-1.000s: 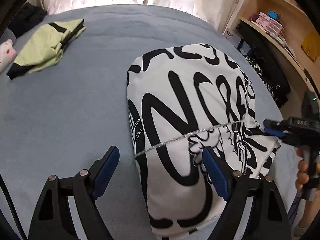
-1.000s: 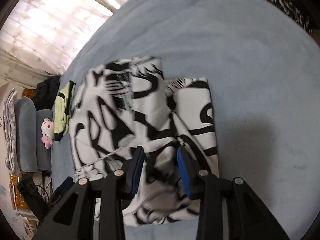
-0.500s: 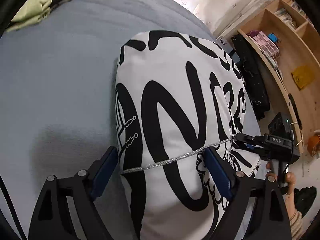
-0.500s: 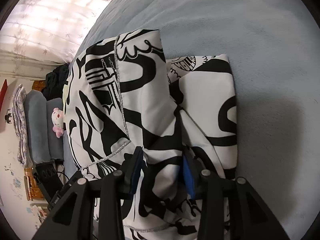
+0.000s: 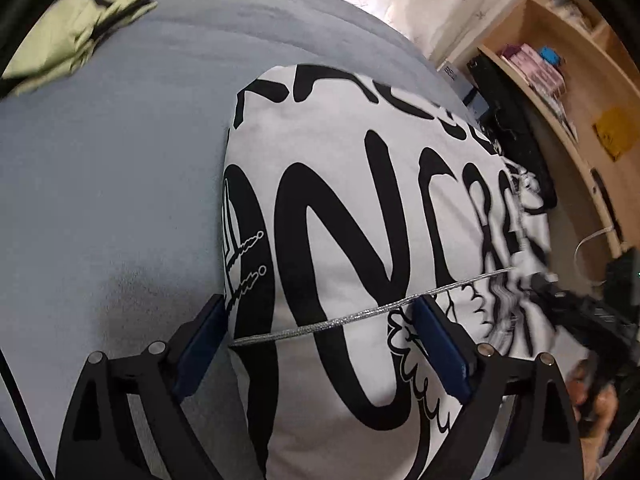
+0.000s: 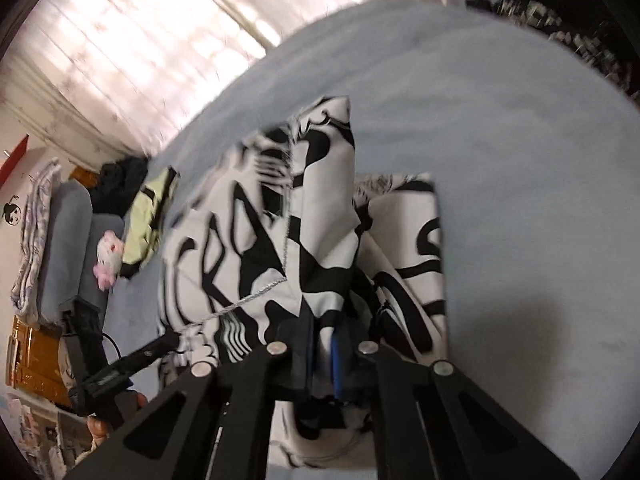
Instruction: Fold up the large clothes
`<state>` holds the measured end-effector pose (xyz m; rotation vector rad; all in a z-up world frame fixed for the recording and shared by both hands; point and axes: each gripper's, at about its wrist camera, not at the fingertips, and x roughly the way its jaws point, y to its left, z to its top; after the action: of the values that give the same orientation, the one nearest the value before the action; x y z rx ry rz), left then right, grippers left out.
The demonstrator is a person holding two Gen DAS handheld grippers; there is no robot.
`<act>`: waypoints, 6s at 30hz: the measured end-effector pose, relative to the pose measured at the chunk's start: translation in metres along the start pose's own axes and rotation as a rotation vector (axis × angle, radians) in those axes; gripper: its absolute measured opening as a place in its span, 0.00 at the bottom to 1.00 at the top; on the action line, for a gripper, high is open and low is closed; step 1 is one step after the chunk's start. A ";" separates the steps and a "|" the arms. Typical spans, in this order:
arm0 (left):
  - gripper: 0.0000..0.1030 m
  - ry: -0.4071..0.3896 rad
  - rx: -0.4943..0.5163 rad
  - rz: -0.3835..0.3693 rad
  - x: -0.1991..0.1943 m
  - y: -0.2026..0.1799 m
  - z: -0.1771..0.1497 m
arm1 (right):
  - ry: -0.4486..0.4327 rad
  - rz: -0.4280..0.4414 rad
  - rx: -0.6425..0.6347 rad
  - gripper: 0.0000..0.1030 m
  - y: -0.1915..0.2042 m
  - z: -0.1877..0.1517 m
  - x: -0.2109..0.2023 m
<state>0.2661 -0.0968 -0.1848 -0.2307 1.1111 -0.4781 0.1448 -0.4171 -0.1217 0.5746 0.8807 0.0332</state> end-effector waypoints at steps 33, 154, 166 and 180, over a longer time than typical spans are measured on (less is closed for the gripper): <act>0.94 -0.166 0.039 0.150 -0.043 -0.035 0.004 | -0.082 -0.273 0.037 0.09 -0.008 -0.007 -0.015; 0.97 0.165 -0.063 0.055 0.025 -0.005 -0.009 | 0.348 -0.014 -0.002 0.74 -0.068 0.026 0.068; 1.00 0.173 -0.062 -0.091 0.057 0.005 0.000 | 0.450 0.281 0.051 0.82 -0.066 0.022 0.117; 0.90 0.153 -0.081 -0.101 0.060 0.002 0.014 | 0.367 0.166 -0.073 0.41 -0.020 0.025 0.101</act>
<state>0.3009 -0.1247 -0.2276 -0.3261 1.2744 -0.5485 0.2246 -0.4195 -0.1915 0.5815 1.1803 0.3286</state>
